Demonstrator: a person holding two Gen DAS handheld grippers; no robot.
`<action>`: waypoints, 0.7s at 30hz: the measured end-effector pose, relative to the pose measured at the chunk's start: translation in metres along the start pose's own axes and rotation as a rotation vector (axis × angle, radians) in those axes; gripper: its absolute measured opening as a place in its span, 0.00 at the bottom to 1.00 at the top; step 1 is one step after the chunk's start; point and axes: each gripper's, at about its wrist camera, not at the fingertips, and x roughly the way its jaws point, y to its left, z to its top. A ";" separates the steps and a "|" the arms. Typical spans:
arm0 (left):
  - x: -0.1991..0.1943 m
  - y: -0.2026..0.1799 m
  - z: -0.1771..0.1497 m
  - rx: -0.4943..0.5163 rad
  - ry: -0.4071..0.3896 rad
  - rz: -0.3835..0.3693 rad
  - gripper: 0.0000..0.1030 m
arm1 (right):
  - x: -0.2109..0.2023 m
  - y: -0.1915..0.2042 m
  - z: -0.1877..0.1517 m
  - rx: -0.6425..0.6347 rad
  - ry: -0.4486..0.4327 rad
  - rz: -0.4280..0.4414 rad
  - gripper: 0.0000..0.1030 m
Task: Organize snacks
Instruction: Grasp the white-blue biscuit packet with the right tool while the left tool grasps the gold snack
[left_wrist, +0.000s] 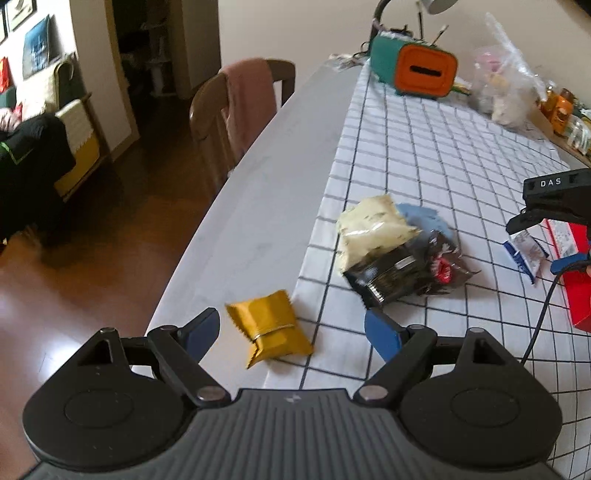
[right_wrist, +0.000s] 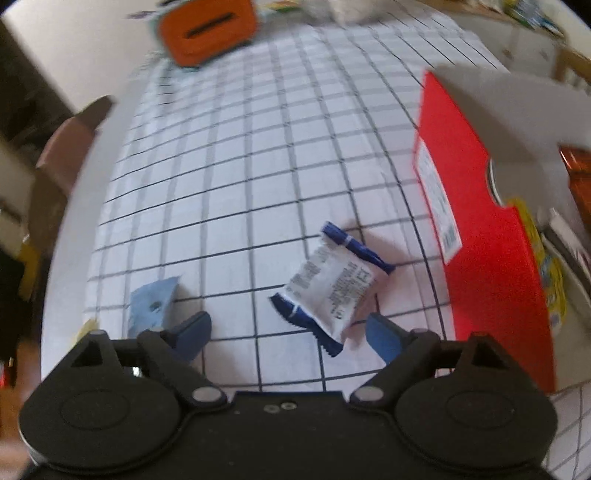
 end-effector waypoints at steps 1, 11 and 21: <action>0.002 0.001 0.000 -0.008 0.010 -0.004 0.83 | 0.004 -0.001 0.002 0.036 0.001 -0.022 0.85; 0.024 0.007 -0.002 -0.076 0.106 -0.011 0.83 | 0.027 -0.010 0.017 0.174 -0.026 -0.144 0.75; 0.042 0.002 0.001 -0.098 0.150 -0.015 0.83 | 0.036 -0.007 0.017 0.154 -0.025 -0.190 0.66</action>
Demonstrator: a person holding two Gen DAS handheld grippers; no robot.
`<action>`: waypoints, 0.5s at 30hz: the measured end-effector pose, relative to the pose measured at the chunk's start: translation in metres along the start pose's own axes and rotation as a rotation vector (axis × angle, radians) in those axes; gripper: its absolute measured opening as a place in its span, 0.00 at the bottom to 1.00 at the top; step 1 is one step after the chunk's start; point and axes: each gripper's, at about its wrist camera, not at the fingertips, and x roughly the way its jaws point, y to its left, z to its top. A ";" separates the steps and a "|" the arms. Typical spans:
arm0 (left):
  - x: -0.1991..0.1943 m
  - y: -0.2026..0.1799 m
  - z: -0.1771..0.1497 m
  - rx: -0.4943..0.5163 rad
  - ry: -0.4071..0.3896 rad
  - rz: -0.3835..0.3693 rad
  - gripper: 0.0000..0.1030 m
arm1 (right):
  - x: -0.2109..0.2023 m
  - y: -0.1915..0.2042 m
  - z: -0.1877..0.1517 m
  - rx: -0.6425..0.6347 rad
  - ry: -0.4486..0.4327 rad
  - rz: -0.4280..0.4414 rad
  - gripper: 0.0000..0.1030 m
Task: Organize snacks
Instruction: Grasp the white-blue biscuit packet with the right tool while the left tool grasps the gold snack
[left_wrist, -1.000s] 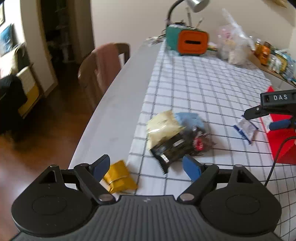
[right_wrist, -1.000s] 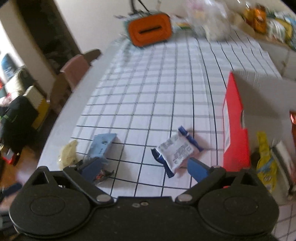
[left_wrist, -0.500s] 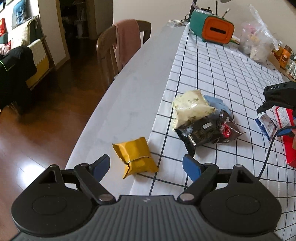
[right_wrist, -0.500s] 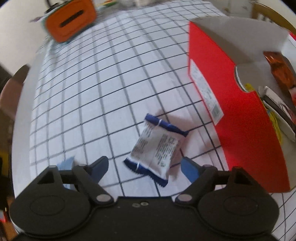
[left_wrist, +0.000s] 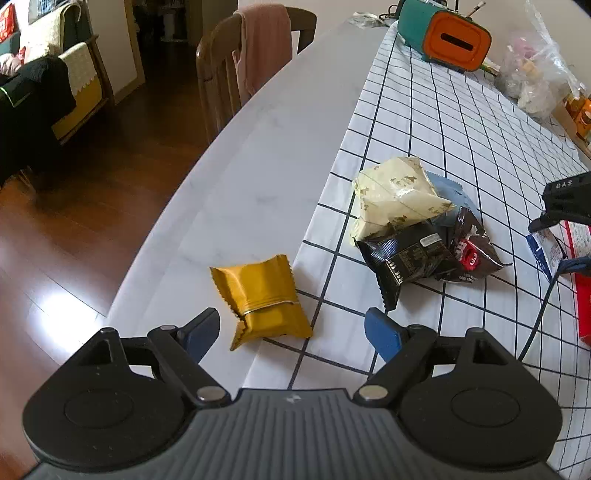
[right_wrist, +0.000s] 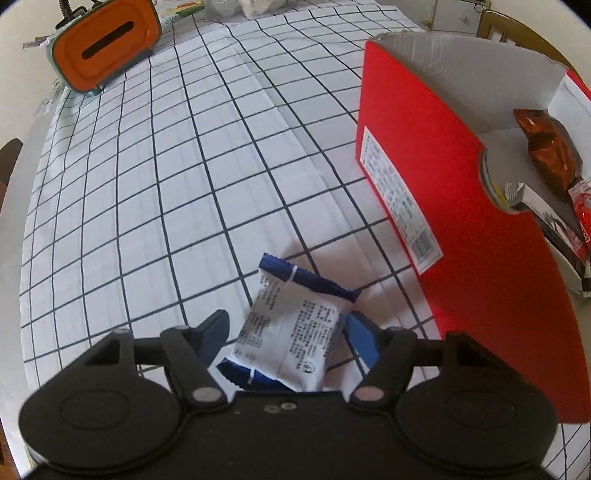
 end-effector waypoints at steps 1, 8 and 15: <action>0.001 -0.001 0.000 -0.002 0.004 0.000 0.83 | 0.000 -0.001 -0.001 -0.004 -0.003 0.000 0.65; 0.008 0.003 0.005 -0.038 0.009 0.013 0.83 | -0.009 -0.005 -0.006 -0.030 -0.021 0.013 0.53; 0.010 0.009 0.011 -0.070 0.005 0.039 0.59 | -0.014 -0.006 -0.013 -0.061 -0.031 0.035 0.46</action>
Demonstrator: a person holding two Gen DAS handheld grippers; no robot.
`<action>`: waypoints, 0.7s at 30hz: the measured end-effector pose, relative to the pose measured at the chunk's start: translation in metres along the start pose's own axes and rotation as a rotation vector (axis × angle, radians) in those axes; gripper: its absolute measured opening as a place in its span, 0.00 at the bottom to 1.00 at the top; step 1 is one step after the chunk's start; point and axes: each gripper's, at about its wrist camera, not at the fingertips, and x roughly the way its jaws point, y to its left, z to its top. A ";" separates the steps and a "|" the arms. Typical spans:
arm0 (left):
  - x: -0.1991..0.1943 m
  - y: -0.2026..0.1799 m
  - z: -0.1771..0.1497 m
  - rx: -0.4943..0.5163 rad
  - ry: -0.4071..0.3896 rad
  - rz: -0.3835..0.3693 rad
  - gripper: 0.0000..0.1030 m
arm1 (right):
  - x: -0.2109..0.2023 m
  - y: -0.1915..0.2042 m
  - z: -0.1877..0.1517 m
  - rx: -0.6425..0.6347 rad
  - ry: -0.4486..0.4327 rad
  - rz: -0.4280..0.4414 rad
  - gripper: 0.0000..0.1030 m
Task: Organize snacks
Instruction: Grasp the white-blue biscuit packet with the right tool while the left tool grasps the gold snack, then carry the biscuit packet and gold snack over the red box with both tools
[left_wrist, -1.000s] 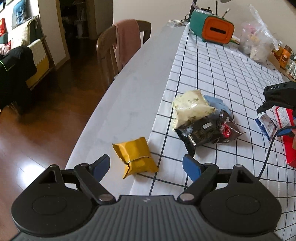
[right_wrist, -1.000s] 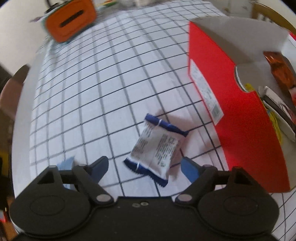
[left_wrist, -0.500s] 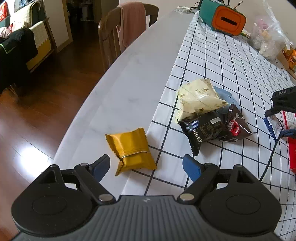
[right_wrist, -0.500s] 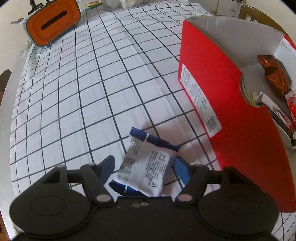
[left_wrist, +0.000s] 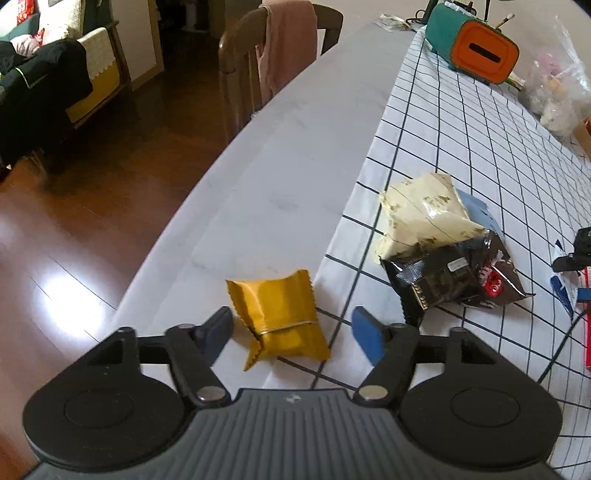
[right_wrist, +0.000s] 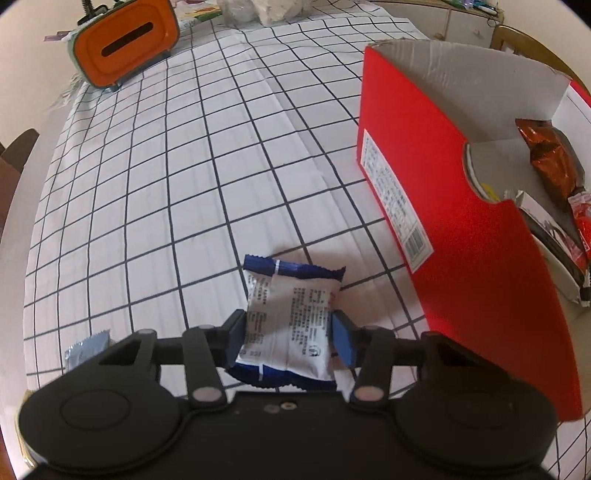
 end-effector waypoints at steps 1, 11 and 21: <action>0.000 0.000 0.000 -0.002 -0.004 0.005 0.56 | -0.002 0.000 -0.001 -0.007 -0.001 0.003 0.46; -0.003 0.007 -0.003 -0.005 -0.029 0.028 0.34 | -0.016 -0.006 -0.013 -0.053 0.003 0.048 0.45; -0.022 0.010 -0.008 -0.043 -0.054 0.041 0.34 | -0.053 -0.016 -0.024 -0.137 -0.021 0.156 0.45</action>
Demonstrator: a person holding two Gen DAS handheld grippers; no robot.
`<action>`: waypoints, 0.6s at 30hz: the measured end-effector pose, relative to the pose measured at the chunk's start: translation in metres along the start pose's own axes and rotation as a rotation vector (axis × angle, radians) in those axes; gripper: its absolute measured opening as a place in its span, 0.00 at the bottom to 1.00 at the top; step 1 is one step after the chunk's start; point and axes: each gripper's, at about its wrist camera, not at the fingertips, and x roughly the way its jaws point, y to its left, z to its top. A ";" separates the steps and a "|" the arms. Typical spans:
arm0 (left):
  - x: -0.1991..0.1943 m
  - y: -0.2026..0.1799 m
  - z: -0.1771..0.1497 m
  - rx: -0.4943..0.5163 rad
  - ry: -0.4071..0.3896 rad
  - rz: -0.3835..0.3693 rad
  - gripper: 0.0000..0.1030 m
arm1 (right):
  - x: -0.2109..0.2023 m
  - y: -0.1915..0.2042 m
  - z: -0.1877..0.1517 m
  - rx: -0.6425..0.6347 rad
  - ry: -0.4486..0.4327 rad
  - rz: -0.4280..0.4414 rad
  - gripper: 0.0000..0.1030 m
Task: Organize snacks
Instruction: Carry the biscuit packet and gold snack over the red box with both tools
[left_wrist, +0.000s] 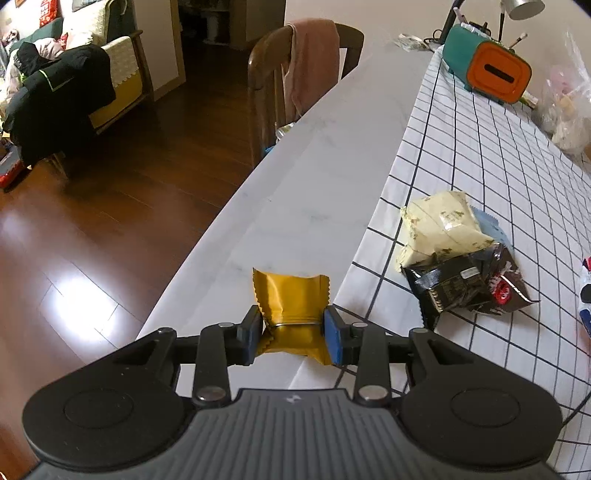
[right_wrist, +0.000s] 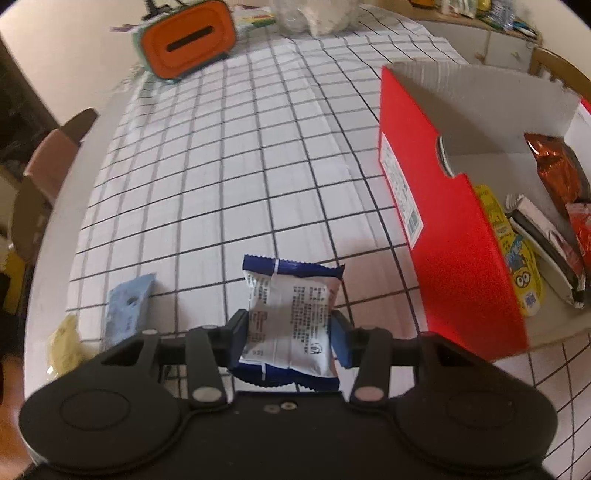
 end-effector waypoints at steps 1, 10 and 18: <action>-0.004 -0.001 0.000 -0.001 -0.004 -0.002 0.34 | -0.006 -0.001 0.000 -0.012 -0.007 0.015 0.45; -0.042 -0.027 -0.005 0.022 -0.039 -0.039 0.34 | -0.054 -0.020 0.008 -0.080 -0.071 0.117 0.45; -0.074 -0.080 -0.005 0.093 -0.089 -0.098 0.34 | -0.087 -0.061 0.023 -0.088 -0.132 0.139 0.45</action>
